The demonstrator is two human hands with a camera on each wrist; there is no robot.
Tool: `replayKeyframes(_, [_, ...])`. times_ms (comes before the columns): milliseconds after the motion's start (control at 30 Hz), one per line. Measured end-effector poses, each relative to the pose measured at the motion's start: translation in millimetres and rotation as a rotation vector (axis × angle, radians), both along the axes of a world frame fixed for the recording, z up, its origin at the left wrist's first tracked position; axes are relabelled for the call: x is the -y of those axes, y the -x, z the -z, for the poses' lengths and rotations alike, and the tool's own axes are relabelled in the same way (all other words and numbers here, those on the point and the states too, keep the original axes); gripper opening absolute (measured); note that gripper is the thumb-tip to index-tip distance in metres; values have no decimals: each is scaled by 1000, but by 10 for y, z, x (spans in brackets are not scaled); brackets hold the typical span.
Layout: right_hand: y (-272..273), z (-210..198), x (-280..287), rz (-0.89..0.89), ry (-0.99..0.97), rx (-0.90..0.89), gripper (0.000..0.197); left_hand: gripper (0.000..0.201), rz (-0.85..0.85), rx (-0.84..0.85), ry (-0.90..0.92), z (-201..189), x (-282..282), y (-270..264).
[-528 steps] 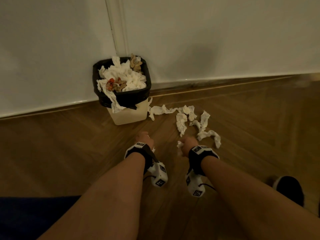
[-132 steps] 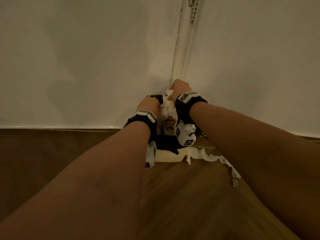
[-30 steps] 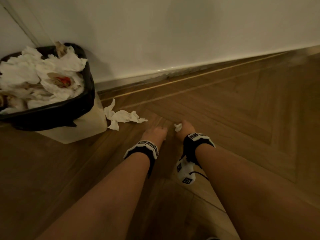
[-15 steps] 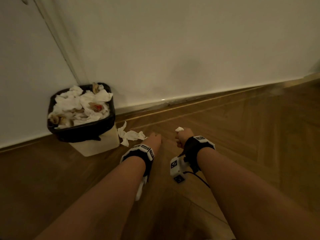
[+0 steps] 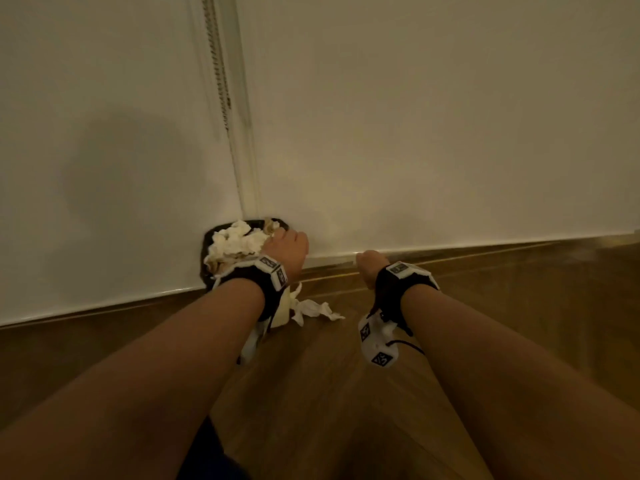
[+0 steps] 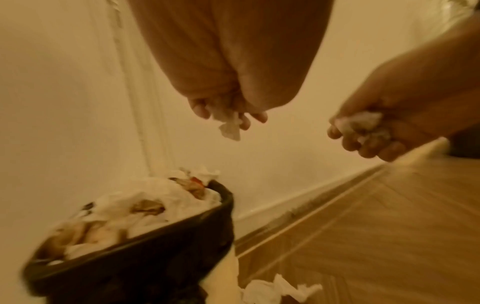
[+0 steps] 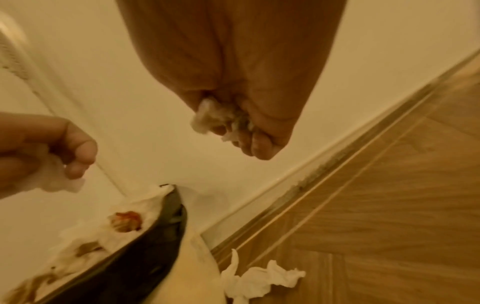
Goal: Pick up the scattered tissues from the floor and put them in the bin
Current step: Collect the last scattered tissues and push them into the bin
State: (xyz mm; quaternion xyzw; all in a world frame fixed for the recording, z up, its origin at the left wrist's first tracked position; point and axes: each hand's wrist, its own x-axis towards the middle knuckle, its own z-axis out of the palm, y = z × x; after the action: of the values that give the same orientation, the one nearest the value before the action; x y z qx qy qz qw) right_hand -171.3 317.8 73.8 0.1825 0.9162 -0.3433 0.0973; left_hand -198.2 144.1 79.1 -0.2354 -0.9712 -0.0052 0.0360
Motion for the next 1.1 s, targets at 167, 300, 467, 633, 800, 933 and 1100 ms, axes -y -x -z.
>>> replayKeyframes(167, [132,-207,527,-168,-148,-41,44,29,-175,83,-164,-311,582,127])
replayKeyframes(300, [275,-215,856,-157,-132,-75,40,40,-228,80,-314,-319,952,211])
replayKeyframes(467, [467,22,1093,-233,-197,-60,37,29,-327,128,-518,-168,1265,302])
replayKeyframes(633, [661,191,1276,-289,-124,-151,34,20,-337,147,-545,-1,1403,399])
replayKeyframes(800, [799,307,1470,-233,-127,-234,17,11,-295,189,-405,157,1404,461])
replayKeyframes(933, [902,372,1616,-306,-192,-185,18,15,-269,228,-284,255,1386,488])
replayKeyframes(1100, [907,521,1742,-367,-280,-176,31,26,-304,248,-236,353,1312,552])
